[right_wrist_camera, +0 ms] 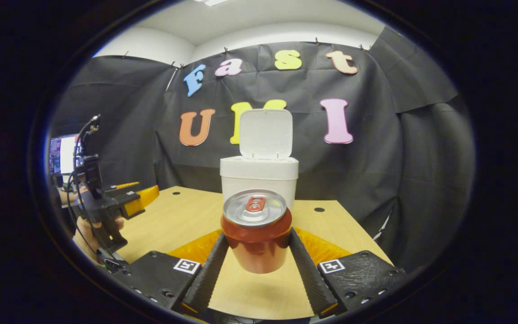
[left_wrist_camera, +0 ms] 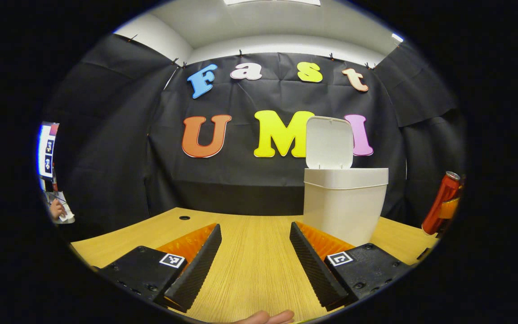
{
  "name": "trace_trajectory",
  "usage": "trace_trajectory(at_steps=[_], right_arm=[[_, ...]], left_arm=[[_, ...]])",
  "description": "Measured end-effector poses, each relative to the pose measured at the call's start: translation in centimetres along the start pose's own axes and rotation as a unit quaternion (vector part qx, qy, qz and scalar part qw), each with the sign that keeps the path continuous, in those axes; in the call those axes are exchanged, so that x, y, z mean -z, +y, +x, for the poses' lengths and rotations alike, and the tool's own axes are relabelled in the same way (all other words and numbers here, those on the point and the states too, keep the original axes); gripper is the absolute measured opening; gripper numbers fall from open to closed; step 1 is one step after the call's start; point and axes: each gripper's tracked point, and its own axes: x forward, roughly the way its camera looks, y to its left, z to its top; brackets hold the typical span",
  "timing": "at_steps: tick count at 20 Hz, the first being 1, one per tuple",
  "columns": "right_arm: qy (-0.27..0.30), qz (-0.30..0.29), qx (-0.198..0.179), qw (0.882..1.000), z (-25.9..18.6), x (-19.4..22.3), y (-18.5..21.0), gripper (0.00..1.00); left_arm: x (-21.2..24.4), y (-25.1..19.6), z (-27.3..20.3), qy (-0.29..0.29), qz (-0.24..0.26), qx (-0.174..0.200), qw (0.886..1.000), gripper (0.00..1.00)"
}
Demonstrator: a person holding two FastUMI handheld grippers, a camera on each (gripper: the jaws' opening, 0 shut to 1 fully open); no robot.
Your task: Press the lid of the desktop garbage bin to open it, pick up the crumpled paper on the desktop and throw it into the bin, then pick up the pop can on the desktop and drop it into the bin, and finally close the garbage bin lid.
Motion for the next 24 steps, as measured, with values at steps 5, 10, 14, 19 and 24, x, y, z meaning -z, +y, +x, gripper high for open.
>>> trace_trajectory(at_steps=[5, 10, 14, 19, 24], right_arm=[[-0.010, 0.005, 0.000, 1.000, 0.1, -5.2, 0.0, 0.81], [-0.019, 0.003, 0.000, 1.000, 2.0, -12.5, 0.6, 0.81], [-0.034, -0.042, 0.020, 0.998, 4.3, -17.7, 1.6, 0.81], [-0.024, -0.052, 0.014, 0.998, 8.4, -20.9, 4.1, 0.80], [-0.010, -0.053, 0.022, 0.998, 14.9, -22.8, 6.8, 0.81]], left_arm=[[1.0, 0.3, -1.3, -0.002, -0.007, -0.004, 1.000, 0.99], [1.0, -1.2, -2.1, 0.001, -0.004, 0.021, 1.000, 0.97], [0.8, -1.8, -2.5, 0.005, -0.009, 0.028, 1.000, 0.97], [0.5, -1.7, -3.1, 0.012, -0.010, 0.028, 0.999, 0.98], [-1.0, -0.8, -4.0, 0.006, 0.009, 0.016, 1.000, 0.98]])
